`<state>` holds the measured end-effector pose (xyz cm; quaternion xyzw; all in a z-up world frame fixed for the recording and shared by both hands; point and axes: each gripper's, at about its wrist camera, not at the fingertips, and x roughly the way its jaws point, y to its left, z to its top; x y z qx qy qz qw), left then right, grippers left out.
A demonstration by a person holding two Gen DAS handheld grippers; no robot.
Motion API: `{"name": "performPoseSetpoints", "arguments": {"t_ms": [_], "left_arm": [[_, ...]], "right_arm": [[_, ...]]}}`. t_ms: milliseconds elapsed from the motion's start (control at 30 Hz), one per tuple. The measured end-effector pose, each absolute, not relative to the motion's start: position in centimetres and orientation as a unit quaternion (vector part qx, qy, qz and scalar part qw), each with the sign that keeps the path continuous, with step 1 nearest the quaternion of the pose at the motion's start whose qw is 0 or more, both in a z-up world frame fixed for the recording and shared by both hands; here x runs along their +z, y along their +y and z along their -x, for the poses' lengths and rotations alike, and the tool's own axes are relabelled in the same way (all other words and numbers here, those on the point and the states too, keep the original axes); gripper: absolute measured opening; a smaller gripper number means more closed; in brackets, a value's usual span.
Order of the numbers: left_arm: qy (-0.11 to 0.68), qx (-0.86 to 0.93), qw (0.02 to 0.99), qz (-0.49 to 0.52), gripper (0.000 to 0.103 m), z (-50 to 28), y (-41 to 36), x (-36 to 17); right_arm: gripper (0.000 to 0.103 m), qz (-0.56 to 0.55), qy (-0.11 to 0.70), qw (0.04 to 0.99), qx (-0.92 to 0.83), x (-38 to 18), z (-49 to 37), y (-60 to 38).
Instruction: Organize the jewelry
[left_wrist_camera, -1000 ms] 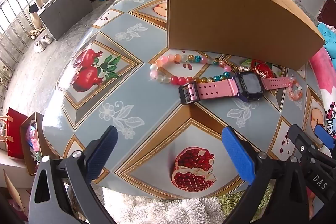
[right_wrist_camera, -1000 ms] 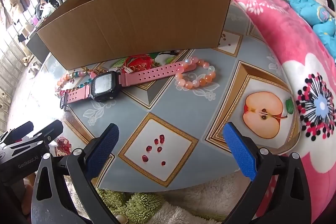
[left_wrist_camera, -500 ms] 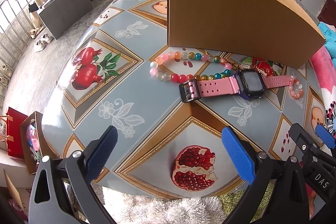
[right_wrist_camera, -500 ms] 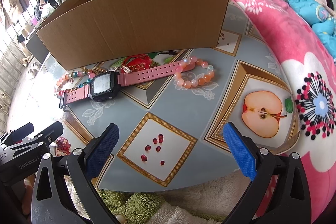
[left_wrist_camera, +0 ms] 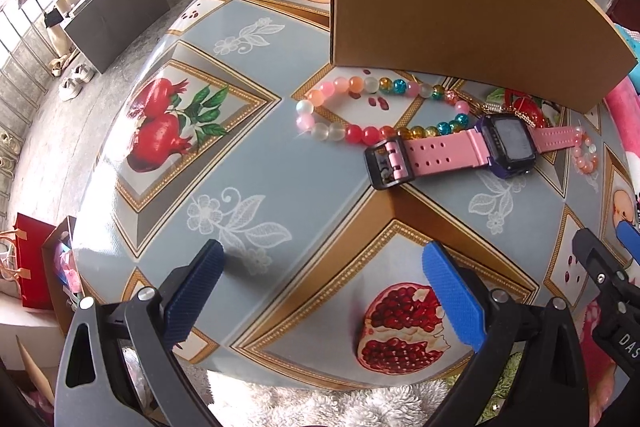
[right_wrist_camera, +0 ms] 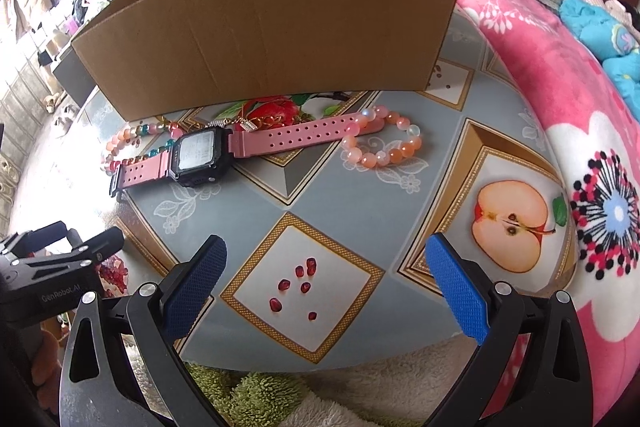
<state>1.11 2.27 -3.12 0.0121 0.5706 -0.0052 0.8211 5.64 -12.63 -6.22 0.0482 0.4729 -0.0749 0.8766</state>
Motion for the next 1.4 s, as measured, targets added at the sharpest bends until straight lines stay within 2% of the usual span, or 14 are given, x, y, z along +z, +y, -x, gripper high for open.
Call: {"name": "performPoseSetpoints", "arguments": {"t_ms": [300, 933, 1133, 1400], "left_arm": [[0.565, -0.024, 0.824, -0.025, 0.098, -1.6, 2.7, -3.2], [0.549, -0.047, 0.834, -0.042, 0.099, -1.1, 2.6, -3.3], [0.543, -0.073, 0.834, -0.058, 0.099, -1.5, 2.8, -3.2], [0.491, -0.126, 0.860, -0.064, 0.097, -1.0, 2.5, -1.9]], "right_arm": [[0.096, -0.001, 0.487, 0.871, -0.066, -8.0, -5.9, -11.1], [0.096, -0.014, 0.466, 0.884, -0.023, -8.7, -6.1, -12.2], [0.096, -0.033, 0.428, 0.903, 0.031, -6.9, -5.2, -13.1], [0.096, 0.019, 0.387, 0.918, 0.089, -3.9, -6.8, -14.5]]}}
